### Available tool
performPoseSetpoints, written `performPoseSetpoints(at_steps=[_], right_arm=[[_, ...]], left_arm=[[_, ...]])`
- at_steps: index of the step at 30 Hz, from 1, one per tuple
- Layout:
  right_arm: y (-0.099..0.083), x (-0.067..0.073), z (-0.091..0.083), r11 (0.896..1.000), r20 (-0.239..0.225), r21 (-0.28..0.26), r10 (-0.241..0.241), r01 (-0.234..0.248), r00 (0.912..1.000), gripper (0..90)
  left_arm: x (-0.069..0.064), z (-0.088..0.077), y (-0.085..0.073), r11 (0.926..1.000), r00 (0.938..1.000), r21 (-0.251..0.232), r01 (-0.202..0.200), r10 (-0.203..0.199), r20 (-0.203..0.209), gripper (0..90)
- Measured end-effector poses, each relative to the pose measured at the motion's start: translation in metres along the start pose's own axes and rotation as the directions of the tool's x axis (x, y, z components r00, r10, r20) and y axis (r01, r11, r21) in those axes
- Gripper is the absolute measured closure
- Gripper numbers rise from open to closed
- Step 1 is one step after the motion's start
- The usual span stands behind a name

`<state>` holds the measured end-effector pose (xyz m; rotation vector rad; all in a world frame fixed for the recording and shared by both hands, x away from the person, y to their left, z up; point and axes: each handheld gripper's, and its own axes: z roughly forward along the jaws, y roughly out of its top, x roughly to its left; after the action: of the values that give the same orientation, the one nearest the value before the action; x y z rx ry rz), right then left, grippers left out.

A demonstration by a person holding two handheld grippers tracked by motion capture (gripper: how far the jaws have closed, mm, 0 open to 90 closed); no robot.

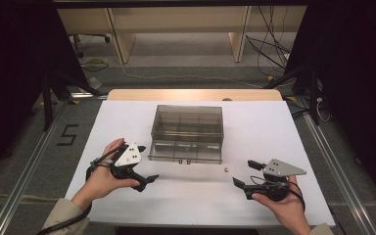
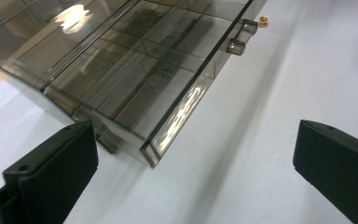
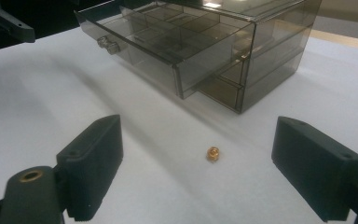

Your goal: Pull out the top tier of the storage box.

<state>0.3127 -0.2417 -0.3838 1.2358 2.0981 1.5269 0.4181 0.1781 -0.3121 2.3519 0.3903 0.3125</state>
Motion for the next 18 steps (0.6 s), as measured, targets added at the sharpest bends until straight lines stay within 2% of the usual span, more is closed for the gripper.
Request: performPoseSetpoints(at_steps=[6, 9, 12, 15, 18], right_arm=[[0.0, 0.0, 0.0, 1.0, 0.001, 0.001, 0.001, -0.001, 1.0, 17.2], [0.0, -0.001, 0.0, 1.0, 0.003, 0.002, 0.002, -0.002, 1.0, 17.2], [0.0, -0.001, 0.0, 1.0, 0.005, 0.003, 0.003, -0.003, 1.0, 17.2], [0.0, -0.001, 0.001, 1.0, 0.006, 0.004, 0.004, -0.004, 1.0, 17.2], [0.0, -0.002, 0.001, 1.0, 0.008, -0.001, 0.005, -0.005, 1.0, 17.2]], left_arm=[[-0.004, -0.002, -0.015, 0.9975, 0.9981, -0.033, 0.062, -0.062, -0.006, 0.0], [-0.008, -0.002, -0.022, 0.9936, 0.995, -0.057, 0.098, -0.099, -0.013, 0.0], [-0.01, -0.004, -0.028, 0.988, 0.9906, -0.078, 0.133, -0.135, -0.021, 0.0], [-0.013, -0.007, -0.033, 0.9794, 0.9841, -0.102, 0.174, -0.177, -0.019, 0.0], [-0.015, -0.008, -0.036, 0.9809, 0.985, -0.097, 0.169, -0.171, -0.021, 0.0]])
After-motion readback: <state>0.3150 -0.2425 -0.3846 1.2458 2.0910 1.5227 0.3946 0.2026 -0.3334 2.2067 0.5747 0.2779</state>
